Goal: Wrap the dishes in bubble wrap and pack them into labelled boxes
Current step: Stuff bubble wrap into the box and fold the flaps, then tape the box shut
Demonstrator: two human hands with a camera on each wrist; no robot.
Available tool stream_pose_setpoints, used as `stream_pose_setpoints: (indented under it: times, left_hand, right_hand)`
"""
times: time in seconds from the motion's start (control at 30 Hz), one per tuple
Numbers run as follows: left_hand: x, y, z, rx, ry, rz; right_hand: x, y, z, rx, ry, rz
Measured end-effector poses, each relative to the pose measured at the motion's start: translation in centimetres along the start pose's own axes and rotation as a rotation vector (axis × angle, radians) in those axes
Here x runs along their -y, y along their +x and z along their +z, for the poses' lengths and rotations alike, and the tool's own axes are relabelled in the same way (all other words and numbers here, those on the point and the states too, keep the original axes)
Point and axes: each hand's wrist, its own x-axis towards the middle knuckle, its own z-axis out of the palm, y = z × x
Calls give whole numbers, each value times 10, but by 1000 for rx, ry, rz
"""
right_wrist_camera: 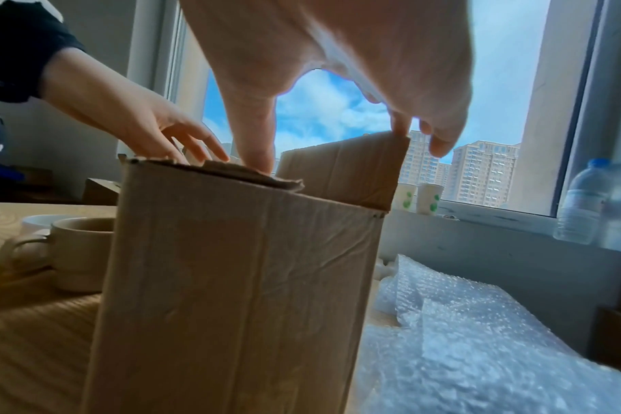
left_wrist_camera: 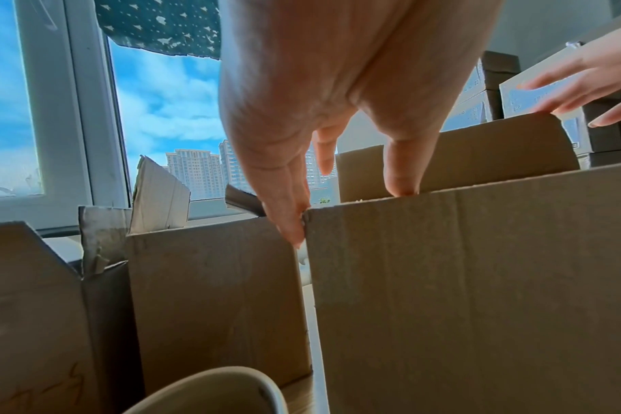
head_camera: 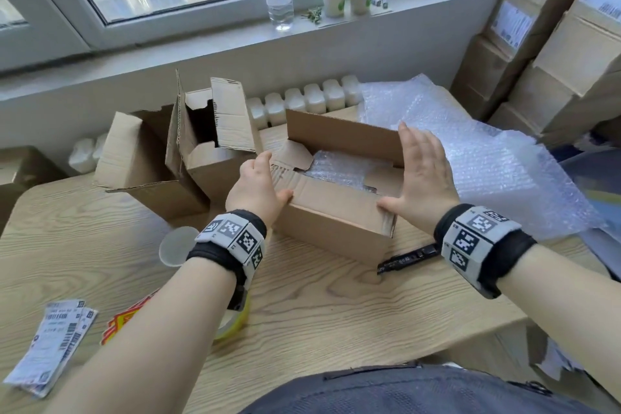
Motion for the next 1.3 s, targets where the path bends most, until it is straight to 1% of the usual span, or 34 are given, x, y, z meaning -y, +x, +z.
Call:
stream_pose_setpoints:
  times: [0.1, 0.17, 0.23, 0.3, 0.33, 0.4, 0.53, 0.63, 0.8, 0.9, 0.97, 1.03, 1.1, 1.17, 1.3]
  left_hand:
    - [-1, -2, 1, -16, -1, -13]
    - [-3, -3, 2, -64, 40, 14]
    - [-5, -3, 3, -98, 111, 92]
    - [-7, -2, 5, -79, 210, 196]
    - [-8, 0, 7, -54, 257, 232]
    - [-10, 2, 12, 2, 311, 252]
    - [-17, -2, 25, 81, 330, 238]
    - [-17, -5, 31, 76, 338, 225]
    - [-15, -5, 32, 80, 346, 225]
    - [-15, -3, 29, 76, 300, 245]
    - [-14, -4, 22, 35, 205, 278]
    - [-8, -8, 11, -35, 105, 291]
    - [6, -17, 0, -116, 3, 248]
    - [29, -29, -11, -191, -65, 199]
    - [88, -70, -18, -278, -71, 50]
  right_hand:
    - [-2, 0, 1, -50, -31, -93]
    - [-4, -4, 7, -35, -24, -185]
    - [-6, -8, 15, 22, -4, -239]
    - [-8, -10, 24, 86, 3, -268]
    - [-8, -11, 27, 127, 0, -276]
    - [-10, -13, 32, 189, -11, -271]
    - [-13, -14, 39, 218, -23, -264]
    - [-15, -14, 41, 245, -67, -278]
    - [-13, -16, 37, 260, -63, -275]
    - [-3, -15, 27, 299, -66, -234]
    - [10, -13, 18, 283, -43, -245]
    - [29, -12, 11, 260, -10, -287]
    - [52, -15, 8, 250, 39, -342]
    - [76, -22, 11, 257, 95, -436]
    - [116, -42, 36, 377, 192, -573]
